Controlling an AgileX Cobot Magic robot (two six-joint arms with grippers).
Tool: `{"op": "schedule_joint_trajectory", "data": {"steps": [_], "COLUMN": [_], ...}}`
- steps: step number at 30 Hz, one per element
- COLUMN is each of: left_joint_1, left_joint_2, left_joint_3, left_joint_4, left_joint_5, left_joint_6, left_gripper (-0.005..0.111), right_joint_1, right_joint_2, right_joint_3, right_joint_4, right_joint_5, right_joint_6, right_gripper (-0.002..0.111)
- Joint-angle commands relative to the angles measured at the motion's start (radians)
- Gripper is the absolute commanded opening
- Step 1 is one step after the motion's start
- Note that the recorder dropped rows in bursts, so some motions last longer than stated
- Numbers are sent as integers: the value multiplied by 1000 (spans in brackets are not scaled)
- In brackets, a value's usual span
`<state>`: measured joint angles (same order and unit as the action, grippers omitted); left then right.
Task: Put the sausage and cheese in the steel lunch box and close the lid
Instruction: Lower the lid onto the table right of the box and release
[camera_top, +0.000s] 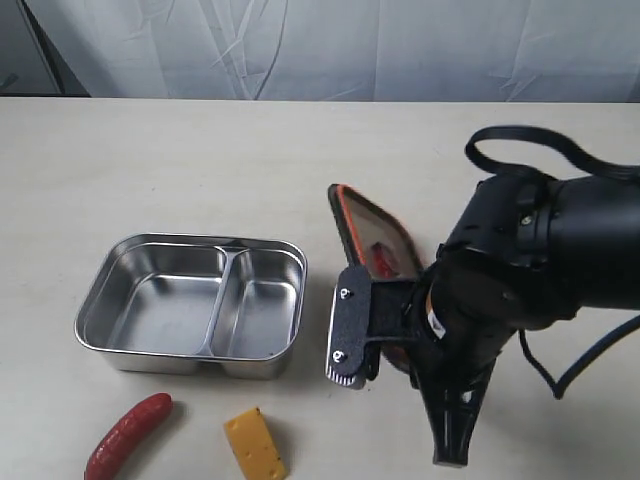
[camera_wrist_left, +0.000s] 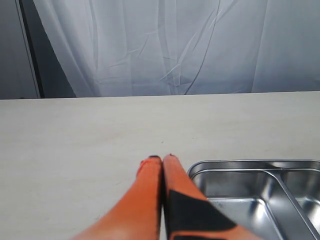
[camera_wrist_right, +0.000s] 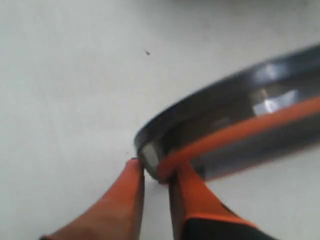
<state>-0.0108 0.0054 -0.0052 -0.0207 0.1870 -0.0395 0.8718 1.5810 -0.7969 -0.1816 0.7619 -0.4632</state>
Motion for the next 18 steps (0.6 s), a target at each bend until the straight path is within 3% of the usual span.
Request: {"op": "schedule_joint_trajectory", "data": {"steps": [1,18], "left_joint_1": [0,0], "left_joint_2": [-5,-5], "left_joint_3": [5,5], "left_joint_4": [1,1], "left_joint_5": [-8,-8], "left_joint_6": [-2,-2], "left_gripper": [0,0], "right_joint_1": [9,9], "right_joint_2": [40,51], "right_joint_3": [10,10], "right_joint_4": [53,67], "right_joint_5": [-13,-54], "right_joint_6": [15,15], "right_gripper": [-1,-1]}}
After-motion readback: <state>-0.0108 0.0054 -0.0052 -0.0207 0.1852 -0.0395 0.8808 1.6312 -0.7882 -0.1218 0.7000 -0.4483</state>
